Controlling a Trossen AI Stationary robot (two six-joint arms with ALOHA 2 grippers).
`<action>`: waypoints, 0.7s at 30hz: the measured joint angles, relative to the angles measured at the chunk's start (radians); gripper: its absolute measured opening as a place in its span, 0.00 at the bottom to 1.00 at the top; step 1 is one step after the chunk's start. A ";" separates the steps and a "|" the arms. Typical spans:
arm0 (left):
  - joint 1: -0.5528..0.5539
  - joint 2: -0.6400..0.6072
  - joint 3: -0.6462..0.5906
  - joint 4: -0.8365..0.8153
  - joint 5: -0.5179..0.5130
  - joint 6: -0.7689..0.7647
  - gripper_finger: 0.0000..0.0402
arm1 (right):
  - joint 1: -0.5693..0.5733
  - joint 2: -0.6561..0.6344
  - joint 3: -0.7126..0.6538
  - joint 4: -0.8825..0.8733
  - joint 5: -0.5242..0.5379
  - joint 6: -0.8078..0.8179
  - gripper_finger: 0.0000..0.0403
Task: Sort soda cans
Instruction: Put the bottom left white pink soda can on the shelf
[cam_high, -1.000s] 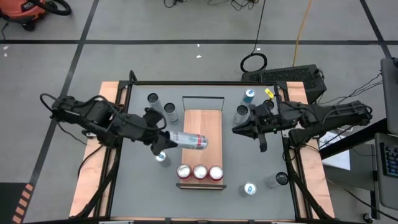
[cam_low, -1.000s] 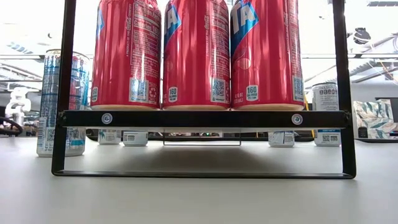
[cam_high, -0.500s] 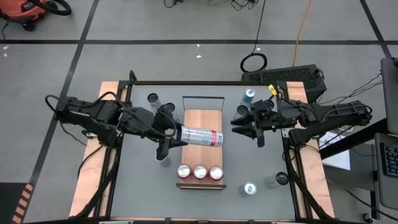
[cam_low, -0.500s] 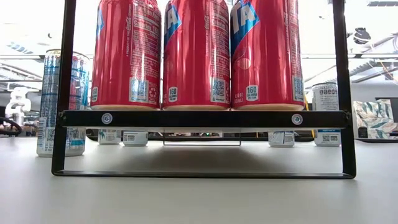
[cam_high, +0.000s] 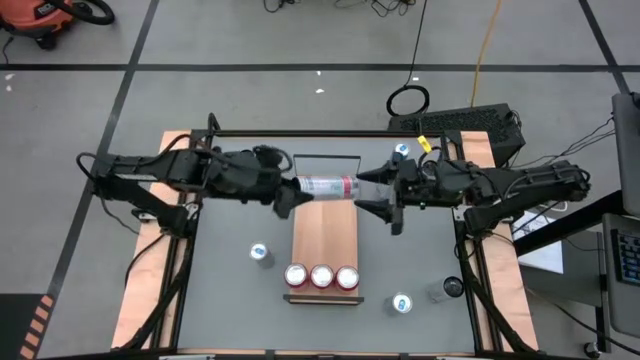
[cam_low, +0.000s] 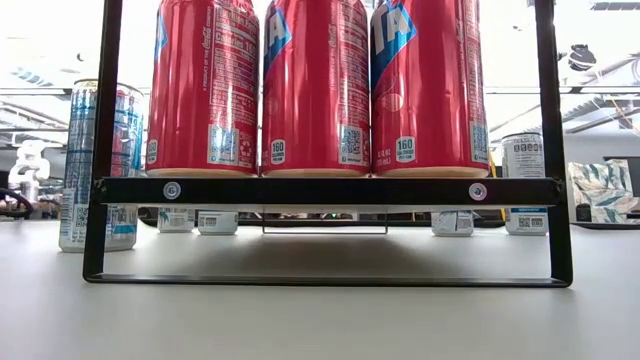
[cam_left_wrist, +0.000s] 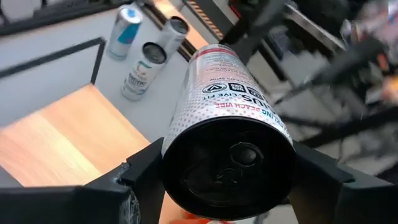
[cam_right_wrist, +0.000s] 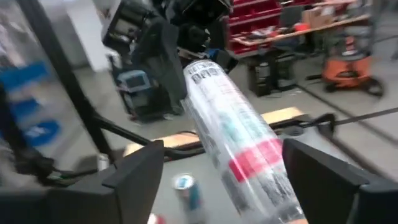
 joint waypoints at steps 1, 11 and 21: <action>0.012 0.000 0.000 0.002 0.011 -0.022 0.65 | 0.000 0.020 0.036 -0.031 0.022 -0.022 0.77; 0.087 0.000 0.000 -0.001 0.090 -0.242 0.65 | -0.044 0.286 0.458 -0.519 0.067 -0.241 0.82; 0.106 0.000 0.000 -0.002 0.140 -0.299 0.65 | -0.053 0.482 0.668 -0.703 0.116 -0.380 0.82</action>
